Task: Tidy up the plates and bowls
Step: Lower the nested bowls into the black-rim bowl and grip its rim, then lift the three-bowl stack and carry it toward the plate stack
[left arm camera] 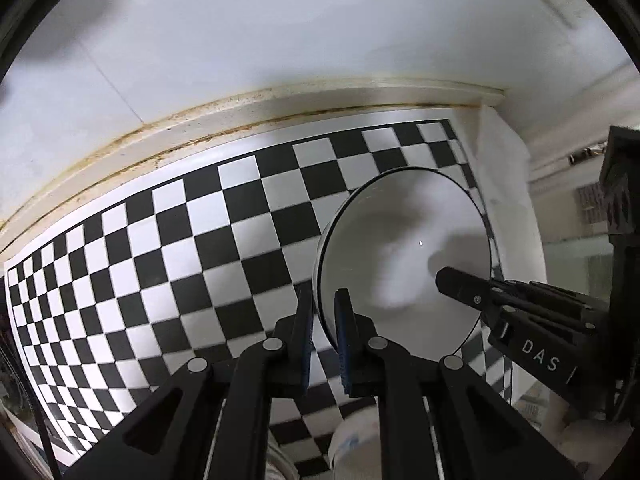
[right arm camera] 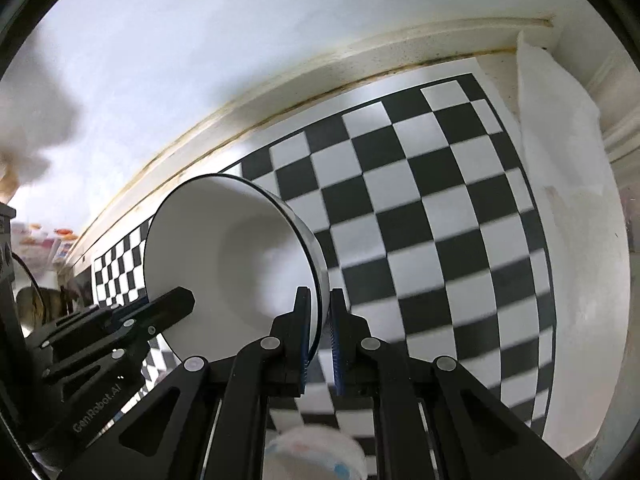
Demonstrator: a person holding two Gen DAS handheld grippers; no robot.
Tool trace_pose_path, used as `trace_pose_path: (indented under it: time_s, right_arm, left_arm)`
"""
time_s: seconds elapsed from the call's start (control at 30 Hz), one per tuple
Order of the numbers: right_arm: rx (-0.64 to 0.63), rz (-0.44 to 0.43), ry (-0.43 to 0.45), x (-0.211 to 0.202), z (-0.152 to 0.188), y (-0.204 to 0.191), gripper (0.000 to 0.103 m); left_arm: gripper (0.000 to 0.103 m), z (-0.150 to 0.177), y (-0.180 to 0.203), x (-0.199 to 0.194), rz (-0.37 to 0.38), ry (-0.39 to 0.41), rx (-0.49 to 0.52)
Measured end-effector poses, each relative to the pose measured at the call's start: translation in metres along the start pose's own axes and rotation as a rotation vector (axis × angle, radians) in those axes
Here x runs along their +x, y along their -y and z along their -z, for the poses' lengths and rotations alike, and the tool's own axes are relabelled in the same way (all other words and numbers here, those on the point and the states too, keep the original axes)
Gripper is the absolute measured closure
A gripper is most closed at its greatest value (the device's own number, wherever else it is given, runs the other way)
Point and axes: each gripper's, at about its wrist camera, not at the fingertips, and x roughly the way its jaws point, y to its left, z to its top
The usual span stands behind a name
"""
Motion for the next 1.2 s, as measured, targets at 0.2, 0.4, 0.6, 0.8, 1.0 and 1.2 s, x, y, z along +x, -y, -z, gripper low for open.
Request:
trace_pose_path:
  time_s: [0.2,0.4,0.6,0.8,1.0,1.2]
  right_arm:
    - [-0.002,-0.026,0.026,-0.037,0.048,0.002,0.093]
    - [-0.013,-0.019,0.044,-0.060,0.096,0.000,0.092]
    - [-0.008,-0.015,0.011,-0.058,0.143,0.003,0.092]
    - [0.023,-0.012,-0.038,-0.038,0.173,0.015,0.092]
    - [0.045,0.002,-0.073,-0.021,0.188,0.027,0.092]
    - [0.055,0.009,-0.098,-0.010,0.193,0.033,0.092]
  left_arm:
    - [0.094,0.039,0.012,-0.029,0.025,0.032,0.029]
    - [0.094,0.080,0.012,-0.045,0.071,0.008,0.038]
    - [0.094,0.113,0.017,-0.044,0.078,-0.027,0.060]
    - [0.094,0.140,0.021,-0.025,0.082,-0.094,0.072]
    - [0.094,0.153,0.026,-0.004,0.058,-0.143,0.094]
    - [0.094,0.161,0.031,0.010,0.025,-0.167,0.118]
